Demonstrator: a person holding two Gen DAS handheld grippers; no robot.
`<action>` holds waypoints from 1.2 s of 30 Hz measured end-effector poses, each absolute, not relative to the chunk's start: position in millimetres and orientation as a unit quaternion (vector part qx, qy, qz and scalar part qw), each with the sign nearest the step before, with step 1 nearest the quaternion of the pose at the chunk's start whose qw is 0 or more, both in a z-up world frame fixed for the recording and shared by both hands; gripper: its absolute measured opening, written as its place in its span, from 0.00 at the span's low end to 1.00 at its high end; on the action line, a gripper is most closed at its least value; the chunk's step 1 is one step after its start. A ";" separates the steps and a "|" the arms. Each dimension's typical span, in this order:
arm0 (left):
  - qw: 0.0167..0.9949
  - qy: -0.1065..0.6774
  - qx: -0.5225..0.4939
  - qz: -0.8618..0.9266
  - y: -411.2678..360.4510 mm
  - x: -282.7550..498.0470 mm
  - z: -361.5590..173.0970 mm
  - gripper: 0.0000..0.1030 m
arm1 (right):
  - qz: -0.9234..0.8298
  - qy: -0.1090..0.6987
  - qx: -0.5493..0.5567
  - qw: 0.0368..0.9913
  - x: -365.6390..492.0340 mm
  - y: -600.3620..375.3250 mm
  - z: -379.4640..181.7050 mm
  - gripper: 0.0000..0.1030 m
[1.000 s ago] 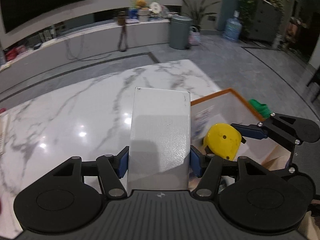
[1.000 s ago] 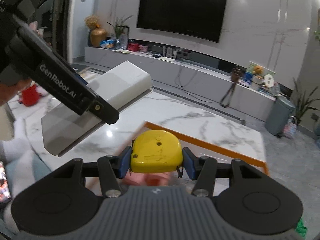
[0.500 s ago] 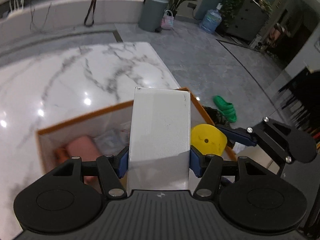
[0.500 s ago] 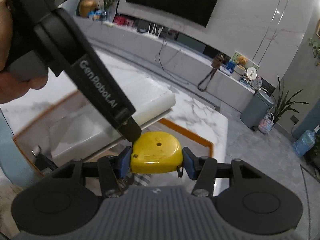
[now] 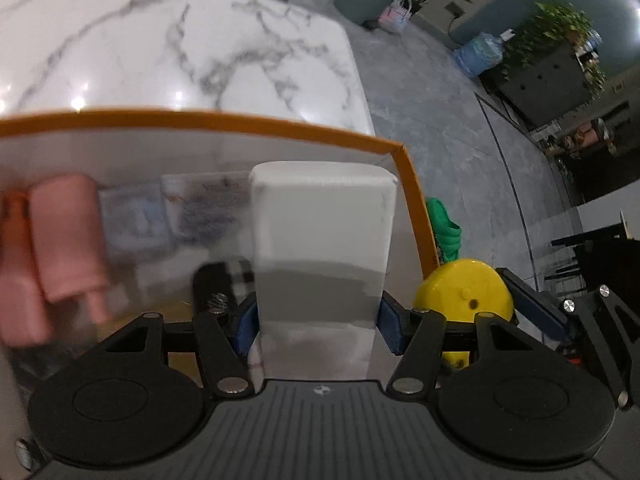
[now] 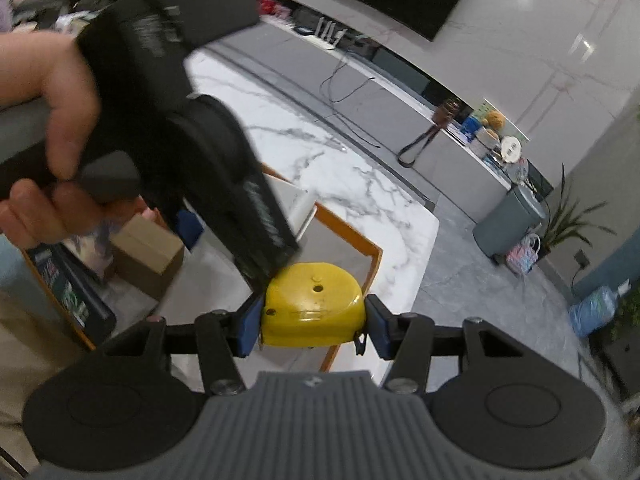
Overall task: Organize rigid objects
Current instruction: 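Lift the white box and tape measure and carry them over the orange box, then lower the white box with the left tool while the right lowers the tape measure into the box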
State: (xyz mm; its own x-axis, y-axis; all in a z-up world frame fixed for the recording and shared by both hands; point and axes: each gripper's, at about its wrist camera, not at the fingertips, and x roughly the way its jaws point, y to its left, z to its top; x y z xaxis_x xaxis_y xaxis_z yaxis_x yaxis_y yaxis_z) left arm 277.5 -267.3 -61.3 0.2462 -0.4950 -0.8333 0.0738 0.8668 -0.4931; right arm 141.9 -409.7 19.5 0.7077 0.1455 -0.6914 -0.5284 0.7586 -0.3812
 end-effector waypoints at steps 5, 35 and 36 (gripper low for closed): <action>0.750 0.607 -0.190 -0.183 -276.3 284.0 -75.2 0.67 | 0.197 0.334 -0.310 0.868 143.7 -416.7 13.8 0.52; 0.759 0.588 0.030 -0.279 -244.6 269.0 -34.1 0.65 | 0.244 0.344 -0.246 0.873 143.0 -398.2 5.2 0.52; 0.764 0.581 0.051 -0.277 -240.7 267.1 -32.5 0.65 | 0.248 0.349 -0.235 0.872 144.6 -396.2 4.2 0.52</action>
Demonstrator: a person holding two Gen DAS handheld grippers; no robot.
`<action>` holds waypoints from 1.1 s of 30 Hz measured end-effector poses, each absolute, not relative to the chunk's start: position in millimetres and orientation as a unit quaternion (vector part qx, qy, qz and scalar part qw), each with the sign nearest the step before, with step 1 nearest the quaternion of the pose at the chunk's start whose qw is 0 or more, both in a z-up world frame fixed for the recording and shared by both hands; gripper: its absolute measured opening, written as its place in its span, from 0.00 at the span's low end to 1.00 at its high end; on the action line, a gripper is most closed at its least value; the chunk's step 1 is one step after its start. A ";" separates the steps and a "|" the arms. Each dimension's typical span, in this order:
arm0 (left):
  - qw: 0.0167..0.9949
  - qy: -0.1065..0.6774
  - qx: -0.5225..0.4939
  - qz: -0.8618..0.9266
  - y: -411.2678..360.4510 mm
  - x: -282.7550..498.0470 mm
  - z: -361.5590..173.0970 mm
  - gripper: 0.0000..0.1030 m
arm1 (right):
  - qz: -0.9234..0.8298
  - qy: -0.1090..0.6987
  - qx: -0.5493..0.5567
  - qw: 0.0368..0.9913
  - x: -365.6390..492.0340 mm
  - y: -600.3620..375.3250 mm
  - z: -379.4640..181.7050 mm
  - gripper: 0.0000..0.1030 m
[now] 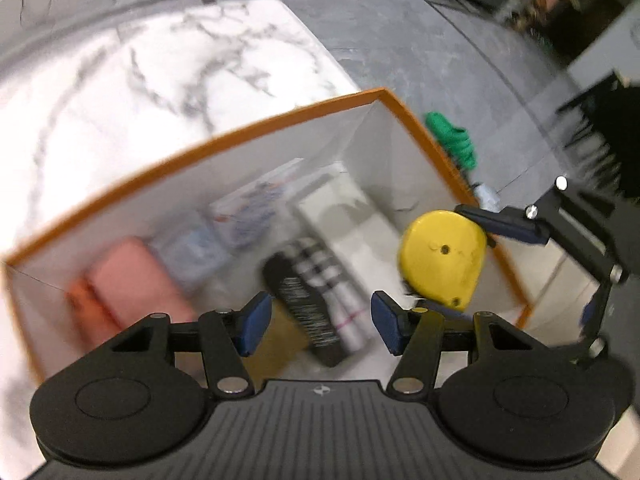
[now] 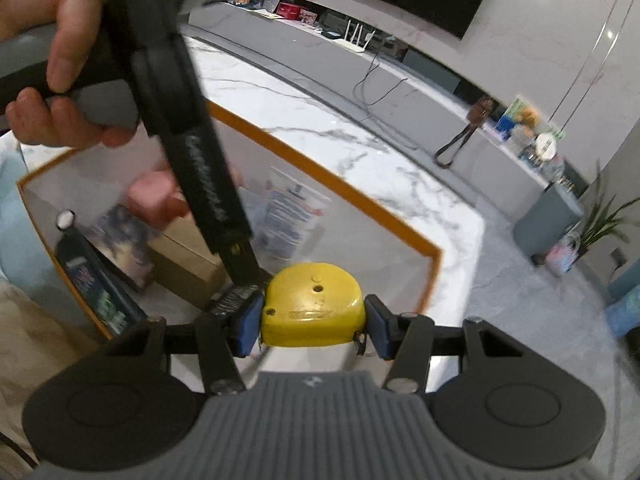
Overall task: Organize rigid objects
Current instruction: 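Lower the white box with the left tool while the right lowers the tape measure into the box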
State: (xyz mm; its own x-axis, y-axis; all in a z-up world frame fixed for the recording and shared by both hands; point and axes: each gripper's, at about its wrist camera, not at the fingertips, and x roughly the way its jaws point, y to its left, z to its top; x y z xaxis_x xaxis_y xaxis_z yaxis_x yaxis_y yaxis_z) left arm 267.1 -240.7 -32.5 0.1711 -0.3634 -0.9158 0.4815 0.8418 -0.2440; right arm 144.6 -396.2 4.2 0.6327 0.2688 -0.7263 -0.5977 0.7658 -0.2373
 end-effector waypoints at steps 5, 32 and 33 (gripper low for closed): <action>0.760 0.562 0.138 -0.296 -227.7 258.8 -31.1 0.67 | 0.262 0.375 -0.194 0.868 152.8 -388.2 -3.1 0.52; 0.630 0.450 0.389 -0.499 -252.9 232.0 -83.5 0.49 | 0.267 0.478 -0.109 0.830 208.3 -375.0 -40.0 0.52; 0.622 0.446 0.394 -0.509 -253.6 230.0 -83.8 0.49 | 0.267 0.480 -0.108 0.829 209.5 -375.2 -40.8 0.52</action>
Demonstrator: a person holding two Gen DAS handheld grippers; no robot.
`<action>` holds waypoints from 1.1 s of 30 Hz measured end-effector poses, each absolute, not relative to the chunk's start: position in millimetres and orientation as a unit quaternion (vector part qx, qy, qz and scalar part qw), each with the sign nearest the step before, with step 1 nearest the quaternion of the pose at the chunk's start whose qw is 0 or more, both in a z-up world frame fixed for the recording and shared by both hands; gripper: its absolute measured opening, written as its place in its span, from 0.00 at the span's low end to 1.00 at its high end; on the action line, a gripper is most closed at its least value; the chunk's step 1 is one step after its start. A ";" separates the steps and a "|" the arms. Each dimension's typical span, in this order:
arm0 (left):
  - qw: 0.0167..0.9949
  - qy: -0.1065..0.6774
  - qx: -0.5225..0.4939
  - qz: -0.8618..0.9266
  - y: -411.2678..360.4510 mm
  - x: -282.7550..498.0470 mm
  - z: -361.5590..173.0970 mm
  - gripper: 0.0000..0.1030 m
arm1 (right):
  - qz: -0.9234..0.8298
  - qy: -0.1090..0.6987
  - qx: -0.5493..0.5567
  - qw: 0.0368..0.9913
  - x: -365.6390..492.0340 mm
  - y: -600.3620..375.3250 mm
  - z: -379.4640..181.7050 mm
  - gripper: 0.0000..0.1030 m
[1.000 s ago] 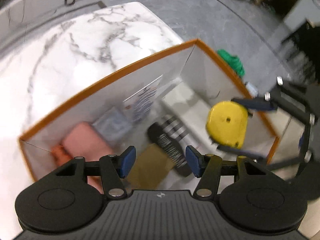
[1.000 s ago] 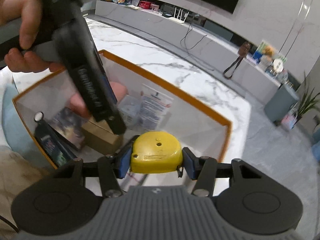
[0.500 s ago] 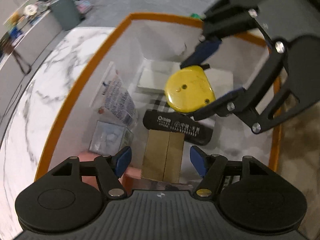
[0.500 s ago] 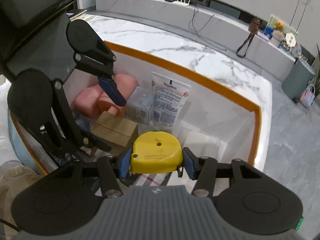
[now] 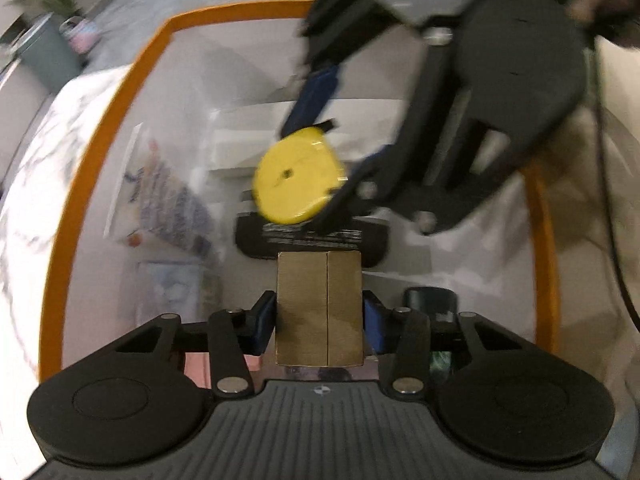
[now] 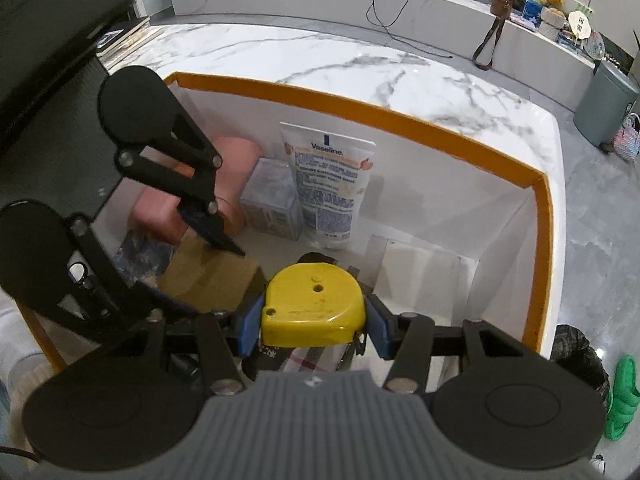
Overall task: Organize rigid objects
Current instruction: 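Lower the white box with the left tool while the right lowers the tape measure into the box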
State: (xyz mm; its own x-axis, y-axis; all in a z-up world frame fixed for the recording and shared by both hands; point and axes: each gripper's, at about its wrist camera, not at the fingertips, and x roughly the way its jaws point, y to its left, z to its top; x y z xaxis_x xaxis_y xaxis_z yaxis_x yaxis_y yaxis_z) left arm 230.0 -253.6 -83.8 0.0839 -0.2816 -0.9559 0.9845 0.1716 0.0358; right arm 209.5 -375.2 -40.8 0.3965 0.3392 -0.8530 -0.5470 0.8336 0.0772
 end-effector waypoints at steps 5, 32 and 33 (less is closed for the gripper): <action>0.587 0.459 0.385 -0.545 -257.6 228.3 -83.3 0.51 | 0.257 0.492 -0.083 0.828 217.9 -374.6 -43.2 0.52; 0.685 0.487 0.269 -0.470 -218.0 235.9 -57.5 0.75 | 0.223 0.564 0.046 0.794 256.5 -342.4 -59.7 0.54; 0.685 0.487 0.269 -0.470 -217.4 234.9 -57.5 0.75 | 0.225 0.564 0.046 0.793 256.3 -341.1 -59.2 0.54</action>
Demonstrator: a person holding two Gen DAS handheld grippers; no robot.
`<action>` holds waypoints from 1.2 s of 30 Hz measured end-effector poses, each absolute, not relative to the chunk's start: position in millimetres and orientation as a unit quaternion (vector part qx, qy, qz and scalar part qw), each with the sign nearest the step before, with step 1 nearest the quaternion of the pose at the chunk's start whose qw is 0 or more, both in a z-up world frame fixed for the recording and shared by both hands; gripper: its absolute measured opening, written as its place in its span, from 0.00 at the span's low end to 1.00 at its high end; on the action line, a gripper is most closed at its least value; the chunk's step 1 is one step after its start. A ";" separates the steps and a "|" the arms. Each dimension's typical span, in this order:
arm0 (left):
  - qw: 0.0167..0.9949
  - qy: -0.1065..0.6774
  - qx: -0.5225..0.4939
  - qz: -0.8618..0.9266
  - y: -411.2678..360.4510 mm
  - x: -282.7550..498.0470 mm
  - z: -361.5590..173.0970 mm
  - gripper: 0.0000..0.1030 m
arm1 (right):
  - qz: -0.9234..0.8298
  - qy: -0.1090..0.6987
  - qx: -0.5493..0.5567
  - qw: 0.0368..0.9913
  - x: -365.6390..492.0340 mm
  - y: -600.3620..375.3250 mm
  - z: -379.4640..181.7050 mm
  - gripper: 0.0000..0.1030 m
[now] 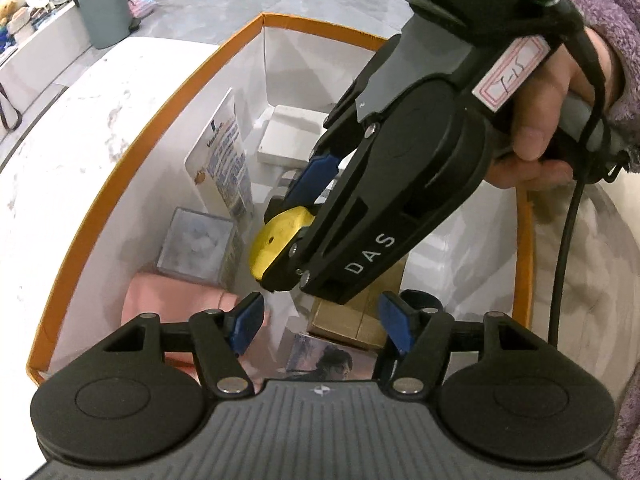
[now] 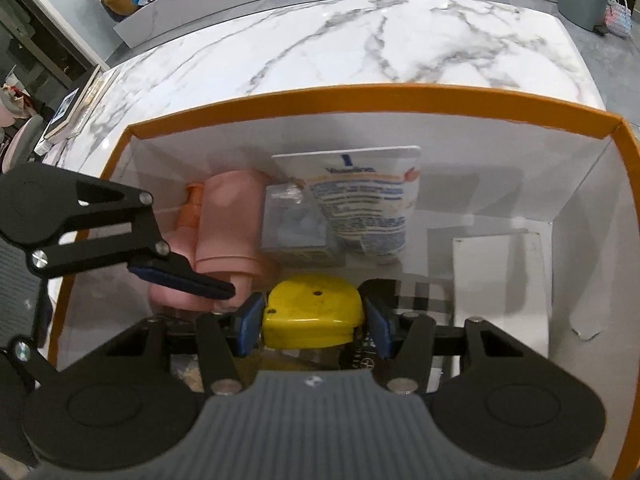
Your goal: Organize rigid objects
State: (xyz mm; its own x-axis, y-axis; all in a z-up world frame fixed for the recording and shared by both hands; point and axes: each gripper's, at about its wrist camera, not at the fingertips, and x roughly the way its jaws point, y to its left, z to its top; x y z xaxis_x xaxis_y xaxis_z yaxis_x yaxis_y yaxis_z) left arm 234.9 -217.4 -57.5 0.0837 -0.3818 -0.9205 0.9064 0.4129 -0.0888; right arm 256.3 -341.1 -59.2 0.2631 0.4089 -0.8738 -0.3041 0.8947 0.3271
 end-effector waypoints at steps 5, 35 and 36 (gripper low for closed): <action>0.692 0.486 0.267 -0.462 -213.7 232.2 -57.9 0.75 | 0.226 0.564 0.044 0.793 255.2 -331.5 -57.1 0.53; 0.876 0.396 0.102 -0.255 -154.4 124.2 37.5 0.72 | 0.165 0.388 -0.039 0.906 114.3 -356.2 60.4 0.49; 0.883 0.392 0.091 -0.242 -153.1 117.7 38.8 0.72 | 0.161 0.377 -0.038 0.911 107.5 -356.6 61.8 0.53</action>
